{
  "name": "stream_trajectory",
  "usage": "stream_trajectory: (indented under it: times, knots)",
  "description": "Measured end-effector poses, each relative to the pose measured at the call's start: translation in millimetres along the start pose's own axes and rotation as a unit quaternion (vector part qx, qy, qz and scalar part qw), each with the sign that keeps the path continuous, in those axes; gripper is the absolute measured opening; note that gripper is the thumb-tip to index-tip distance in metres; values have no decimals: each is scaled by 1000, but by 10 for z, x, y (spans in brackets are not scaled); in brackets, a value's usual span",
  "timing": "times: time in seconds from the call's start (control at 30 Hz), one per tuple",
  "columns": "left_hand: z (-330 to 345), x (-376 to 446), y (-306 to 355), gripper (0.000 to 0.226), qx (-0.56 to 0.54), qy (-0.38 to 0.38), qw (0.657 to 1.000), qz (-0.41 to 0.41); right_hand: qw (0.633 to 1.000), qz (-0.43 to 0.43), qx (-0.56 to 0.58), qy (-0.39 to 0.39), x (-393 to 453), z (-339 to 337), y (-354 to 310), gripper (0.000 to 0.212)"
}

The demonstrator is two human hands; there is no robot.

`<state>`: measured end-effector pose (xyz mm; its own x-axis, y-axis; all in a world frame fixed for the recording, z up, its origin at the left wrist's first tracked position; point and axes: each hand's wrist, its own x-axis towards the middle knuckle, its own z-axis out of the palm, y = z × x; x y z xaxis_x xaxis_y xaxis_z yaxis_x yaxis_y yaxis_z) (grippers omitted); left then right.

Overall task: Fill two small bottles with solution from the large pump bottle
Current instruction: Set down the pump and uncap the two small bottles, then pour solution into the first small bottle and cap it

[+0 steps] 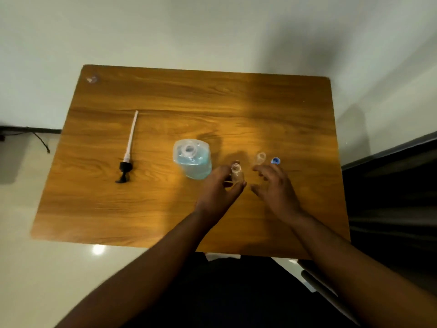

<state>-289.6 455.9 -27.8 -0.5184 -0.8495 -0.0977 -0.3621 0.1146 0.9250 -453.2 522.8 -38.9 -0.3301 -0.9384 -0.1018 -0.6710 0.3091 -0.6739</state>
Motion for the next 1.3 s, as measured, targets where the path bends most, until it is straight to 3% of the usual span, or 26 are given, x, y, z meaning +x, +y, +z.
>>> stream_trajectory:
  times: [0.13,0.23,0.37,0.53,0.77,0.93,1.13,1.3]
  knots:
    - [-748,-145,78,61,-58,6,997,47,995,-1,102,17,147,283,-743,66]
    - [-1083,-155,82,51,-40,10,997,64,984,-17,177,6,295,413,-1005,85]
    - [-1579,-106,-18,46,-22,-2,997,80,984,-14,179,11,452,707,-1249,103]
    - [-1924,-22,-107,45,-31,-14,997,67,983,17,166,76,553,942,-1303,92]
    - [-2074,66,-49,49,-40,-26,997,66,980,2,172,101,578,963,-1377,82]
    - [-2088,170,242,52,-39,-6,993,115,975,-90,104,177,675,573,-1573,82]
    - [-2005,291,842,53,-36,19,978,206,960,-221,0,172,858,-410,-2001,77]
    - [-1967,422,1358,50,-108,17,973,203,937,-282,-39,202,992,-1106,-2359,70]
